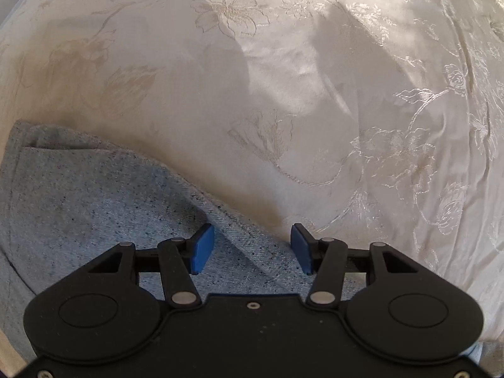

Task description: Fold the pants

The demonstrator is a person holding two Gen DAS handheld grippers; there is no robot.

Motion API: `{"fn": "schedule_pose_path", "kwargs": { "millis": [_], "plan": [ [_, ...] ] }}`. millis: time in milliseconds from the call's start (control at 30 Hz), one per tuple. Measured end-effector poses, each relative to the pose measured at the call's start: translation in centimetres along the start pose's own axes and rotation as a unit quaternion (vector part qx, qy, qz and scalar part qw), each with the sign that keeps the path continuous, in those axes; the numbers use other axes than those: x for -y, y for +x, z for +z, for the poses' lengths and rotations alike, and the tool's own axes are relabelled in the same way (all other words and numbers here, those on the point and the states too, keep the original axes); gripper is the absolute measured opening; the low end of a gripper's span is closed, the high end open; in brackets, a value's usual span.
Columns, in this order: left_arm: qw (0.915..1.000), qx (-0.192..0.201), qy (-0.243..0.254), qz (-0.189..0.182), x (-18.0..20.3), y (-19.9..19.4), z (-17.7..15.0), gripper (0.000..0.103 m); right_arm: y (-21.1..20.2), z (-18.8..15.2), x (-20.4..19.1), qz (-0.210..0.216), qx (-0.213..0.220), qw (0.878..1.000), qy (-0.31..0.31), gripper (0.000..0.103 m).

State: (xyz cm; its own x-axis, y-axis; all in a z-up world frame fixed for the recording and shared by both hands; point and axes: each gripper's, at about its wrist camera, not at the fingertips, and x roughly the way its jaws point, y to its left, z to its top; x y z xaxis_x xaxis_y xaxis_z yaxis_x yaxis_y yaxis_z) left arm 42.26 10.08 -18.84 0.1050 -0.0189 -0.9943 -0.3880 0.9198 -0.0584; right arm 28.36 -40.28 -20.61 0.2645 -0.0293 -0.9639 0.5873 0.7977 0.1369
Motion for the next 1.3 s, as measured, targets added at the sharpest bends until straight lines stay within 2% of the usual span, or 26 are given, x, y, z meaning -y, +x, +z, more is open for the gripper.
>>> {"fn": "schedule_pose_path", "kwargs": {
  "millis": [33, 67, 100, 167, 400, 567, 733, 1000, 1300],
  "plan": [
    [0.9999, -0.004, -0.004, -0.01, -0.1, 0.2, 0.0, 0.049, -0.1, -0.1, 0.0, 0.0, 0.001, 1.0, -0.002, 0.002],
    [0.9997, -0.001, -0.013, -0.019, -0.4, 0.4, 0.0, 0.025, -0.2, -0.1, 0.0, 0.001, 0.003, 1.0, -0.003, 0.002],
    [0.9996, 0.004, -0.02, -0.018, -0.6, 0.2, -0.1, 0.018, -0.5, -0.1, 0.1, 0.002, 0.005, 1.0, -0.003, 0.002],
    [0.999, 0.026, -0.025, -0.027, -1.0, -0.9, -0.8, 0.012, -1.0, -0.2, 0.2, 0.006, 0.008, 1.0, -0.001, 0.002],
    [0.9942, 0.099, 0.024, -0.032, -2.1, -8.0, -5.8, 0.008, -4.4, -1.0, 0.6, 0.009, 0.031, 0.999, -0.022, 0.002],
    [0.9895, 0.13, 0.044, -0.047, -4.3, -12.7, -10.4, 0.008, -7.4, -2.5, 2.2, 0.011, 0.039, 0.999, -0.027, 0.002],
    [0.9858, 0.147, 0.071, -0.041, -5.8, -14.7, -15.4, 0.008, -9.8, -5.3, 4.4, 0.009, 0.041, 0.999, -0.035, 0.002],
    [0.9906, 0.115, 0.069, -0.026, -8.8, -13.6, -23.0, 0.006, -10.6, -10.9, 8.2, -0.016, 0.019, 0.999, -0.025, 0.002],
    [0.9947, 0.075, 0.069, -0.013, -10.5, -10.6, -27.7, 0.006, -10.2, -14.8, 10.2, -0.038, 0.004, 0.999, -0.017, 0.002]
  ]
}}
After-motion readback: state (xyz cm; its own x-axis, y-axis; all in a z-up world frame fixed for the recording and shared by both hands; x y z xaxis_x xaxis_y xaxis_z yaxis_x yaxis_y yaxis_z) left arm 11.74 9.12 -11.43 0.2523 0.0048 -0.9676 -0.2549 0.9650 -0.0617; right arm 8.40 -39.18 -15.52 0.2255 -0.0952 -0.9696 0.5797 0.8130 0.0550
